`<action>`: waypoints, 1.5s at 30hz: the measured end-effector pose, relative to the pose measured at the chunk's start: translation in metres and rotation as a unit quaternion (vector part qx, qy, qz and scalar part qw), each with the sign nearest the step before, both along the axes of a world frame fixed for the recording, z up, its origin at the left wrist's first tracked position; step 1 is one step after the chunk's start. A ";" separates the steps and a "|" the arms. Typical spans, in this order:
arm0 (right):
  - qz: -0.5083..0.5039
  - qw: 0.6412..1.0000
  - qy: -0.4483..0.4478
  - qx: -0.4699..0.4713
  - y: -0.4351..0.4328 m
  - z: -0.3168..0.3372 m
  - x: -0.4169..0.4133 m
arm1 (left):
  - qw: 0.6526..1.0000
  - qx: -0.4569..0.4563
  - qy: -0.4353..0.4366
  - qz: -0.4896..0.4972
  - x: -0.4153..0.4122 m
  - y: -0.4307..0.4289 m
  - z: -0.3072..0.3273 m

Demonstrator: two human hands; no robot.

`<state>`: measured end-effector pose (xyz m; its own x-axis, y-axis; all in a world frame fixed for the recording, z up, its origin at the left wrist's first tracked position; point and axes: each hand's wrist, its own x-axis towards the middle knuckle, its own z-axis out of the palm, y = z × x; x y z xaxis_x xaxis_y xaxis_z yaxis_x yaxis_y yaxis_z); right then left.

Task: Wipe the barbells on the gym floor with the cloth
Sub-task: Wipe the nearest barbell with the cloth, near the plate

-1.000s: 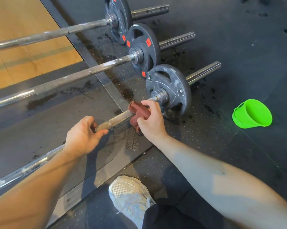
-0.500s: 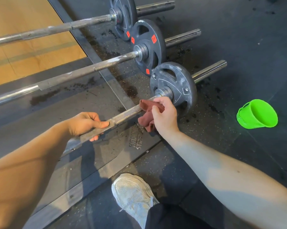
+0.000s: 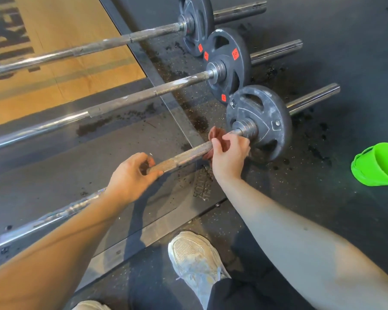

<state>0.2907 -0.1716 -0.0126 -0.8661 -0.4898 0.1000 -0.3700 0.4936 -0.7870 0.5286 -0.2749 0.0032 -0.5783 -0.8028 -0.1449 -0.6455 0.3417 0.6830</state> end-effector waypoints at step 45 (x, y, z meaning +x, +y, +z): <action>0.104 0.988 0.074 0.091 0.003 0.015 -0.025 | 0.999 -0.019 0.006 -0.026 -0.001 0.001 -0.005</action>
